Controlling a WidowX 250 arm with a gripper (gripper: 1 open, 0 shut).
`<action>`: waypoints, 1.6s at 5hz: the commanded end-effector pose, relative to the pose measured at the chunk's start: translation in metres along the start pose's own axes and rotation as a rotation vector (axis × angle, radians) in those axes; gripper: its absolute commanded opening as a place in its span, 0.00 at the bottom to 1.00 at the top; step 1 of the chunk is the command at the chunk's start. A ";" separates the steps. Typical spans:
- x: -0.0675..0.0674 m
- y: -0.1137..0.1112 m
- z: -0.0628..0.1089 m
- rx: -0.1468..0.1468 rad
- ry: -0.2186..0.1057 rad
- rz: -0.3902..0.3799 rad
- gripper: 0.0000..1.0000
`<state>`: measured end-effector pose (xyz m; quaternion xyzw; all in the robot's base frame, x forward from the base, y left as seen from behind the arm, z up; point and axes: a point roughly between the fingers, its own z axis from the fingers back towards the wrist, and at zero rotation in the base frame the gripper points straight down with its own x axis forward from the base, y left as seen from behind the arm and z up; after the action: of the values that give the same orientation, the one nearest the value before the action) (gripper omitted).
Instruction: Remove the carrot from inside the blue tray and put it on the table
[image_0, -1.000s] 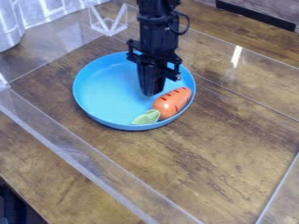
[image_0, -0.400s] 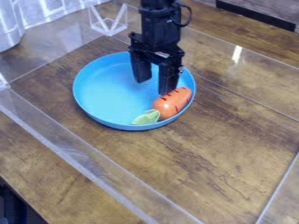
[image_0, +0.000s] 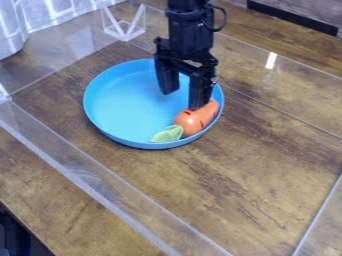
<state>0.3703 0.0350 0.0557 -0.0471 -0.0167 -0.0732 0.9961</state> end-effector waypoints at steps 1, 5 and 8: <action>0.013 -0.007 0.011 0.018 -0.059 -0.028 1.00; 0.017 -0.006 -0.009 0.033 -0.035 -0.027 0.00; 0.016 -0.008 0.007 0.054 -0.023 -0.038 0.00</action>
<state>0.3723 0.0316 0.0336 -0.0301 0.0142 -0.0791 0.9963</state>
